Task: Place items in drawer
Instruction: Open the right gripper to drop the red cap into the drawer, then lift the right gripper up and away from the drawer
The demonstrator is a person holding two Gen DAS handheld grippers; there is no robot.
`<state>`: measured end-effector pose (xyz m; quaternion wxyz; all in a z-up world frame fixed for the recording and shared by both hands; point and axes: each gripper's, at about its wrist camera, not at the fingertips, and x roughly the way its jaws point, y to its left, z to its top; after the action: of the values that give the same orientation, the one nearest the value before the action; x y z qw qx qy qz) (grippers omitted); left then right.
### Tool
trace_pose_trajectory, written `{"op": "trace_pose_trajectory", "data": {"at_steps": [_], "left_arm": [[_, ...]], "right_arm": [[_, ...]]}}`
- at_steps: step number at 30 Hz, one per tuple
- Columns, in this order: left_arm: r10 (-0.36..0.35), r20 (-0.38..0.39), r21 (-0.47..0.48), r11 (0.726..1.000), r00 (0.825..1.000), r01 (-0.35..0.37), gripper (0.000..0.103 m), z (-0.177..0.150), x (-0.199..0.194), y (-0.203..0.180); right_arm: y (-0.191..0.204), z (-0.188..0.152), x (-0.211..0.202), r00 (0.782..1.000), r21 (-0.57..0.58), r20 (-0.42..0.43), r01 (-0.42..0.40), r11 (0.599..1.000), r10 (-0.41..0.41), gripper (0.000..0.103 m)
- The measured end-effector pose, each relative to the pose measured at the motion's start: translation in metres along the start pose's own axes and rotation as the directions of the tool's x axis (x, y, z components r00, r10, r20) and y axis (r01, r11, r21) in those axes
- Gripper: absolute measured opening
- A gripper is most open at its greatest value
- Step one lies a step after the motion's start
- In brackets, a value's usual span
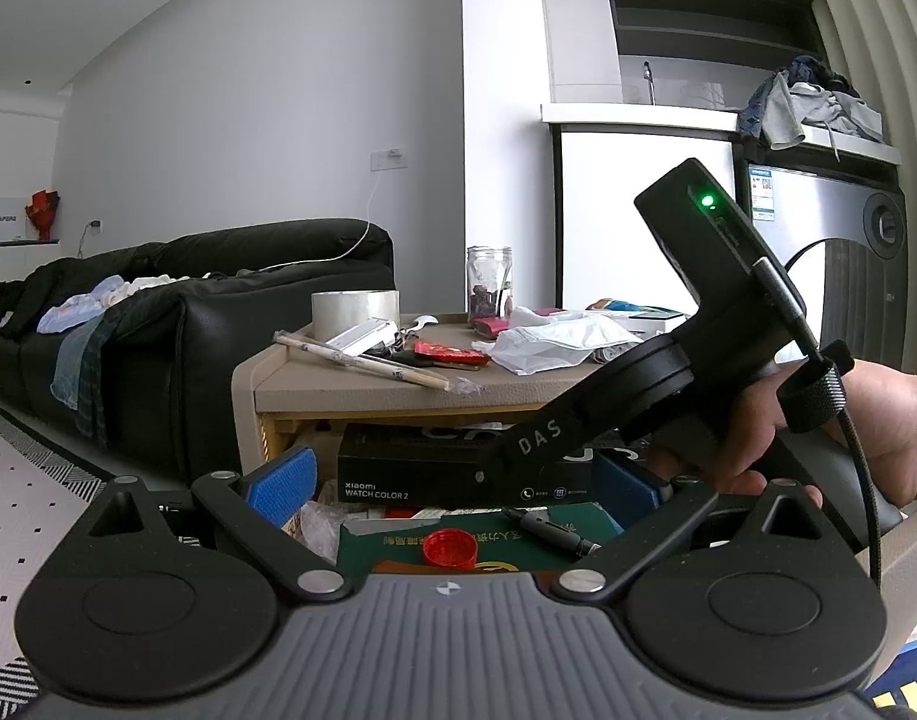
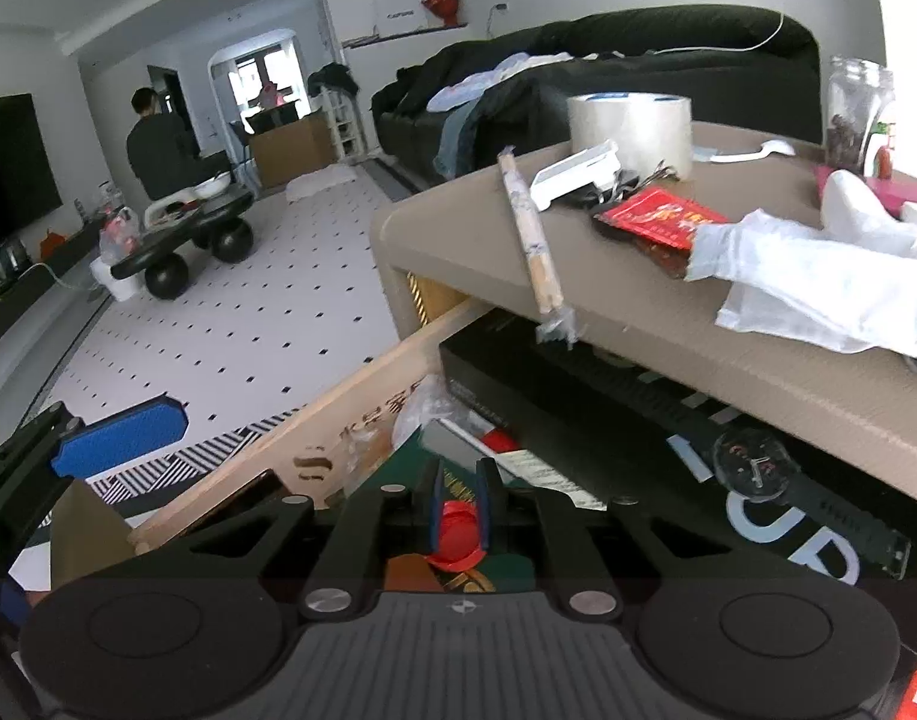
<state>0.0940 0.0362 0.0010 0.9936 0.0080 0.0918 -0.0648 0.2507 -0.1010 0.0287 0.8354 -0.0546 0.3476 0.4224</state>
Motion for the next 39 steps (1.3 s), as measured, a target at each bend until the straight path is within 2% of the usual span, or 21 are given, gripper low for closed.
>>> {"op": "trace_pose_trajectory", "data": {"at_steps": [3,6,11,13,15,30,32,35,39], "left_arm": [[0.002,0.001,-0.001,1.0,1.0,-0.002,0.101,0.0,0.0,0.0],[0.001,0.001,-0.001,1.0,1.0,-0.001,0.101,0.001,0.0,-0.001],[0.0,-0.007,-0.016,1.0,1.0,-0.001,0.101,0.002,0.001,-0.001],[0.005,-0.008,-0.012,1.0,1.0,-0.005,0.101,0.002,0.001,-0.001],[0.005,-0.009,-0.01,1.0,1.0,-0.005,0.101,0.003,0.001,-0.001],[0.02,-0.023,0.021,1.0,1.0,-0.019,0.101,0.003,0.001,-0.003],[0.024,-0.02,0.021,1.0,1.0,-0.023,0.101,0.003,0.0,-0.003],[0.029,-0.016,0.018,0.999,0.999,-0.029,0.101,0.002,0.0,-0.004],[0.032,-0.015,0.019,0.999,0.999,-0.031,0.101,0.002,0.0,-0.003]], "right_arm": [[-0.001,0.0,-0.002,1.0,-0.001,0.013,0.009,1.0,-0.009,0.018],[-0.002,0.0,-0.005,1.0,-0.001,0.025,0.017,1.0,-0.017,0.026],[-0.003,0.001,-0.009,0.998,0.001,0.046,0.036,0.999,-0.036,0.028],[-0.003,0.002,-0.012,0.997,0.005,0.054,0.047,0.999,-0.047,0.04],[-0.003,0.004,-0.014,0.996,0.009,0.062,0.058,0.998,-0.058,0.046],[-0.005,0.012,-0.033,0.983,0.04,0.122,0.137,0.99,-0.141,0.049],[-0.002,0.016,-0.043,0.976,0.059,0.132,0.166,0.984,-0.172,0.055],[0.0,0.013,-0.068,0.958,0.079,0.196,0.2,0.977,-0.212,0.06],[0.005,0.007,-0.099,0.916,0.115,0.292,0.251,0.961,-0.274,0.07]]}}
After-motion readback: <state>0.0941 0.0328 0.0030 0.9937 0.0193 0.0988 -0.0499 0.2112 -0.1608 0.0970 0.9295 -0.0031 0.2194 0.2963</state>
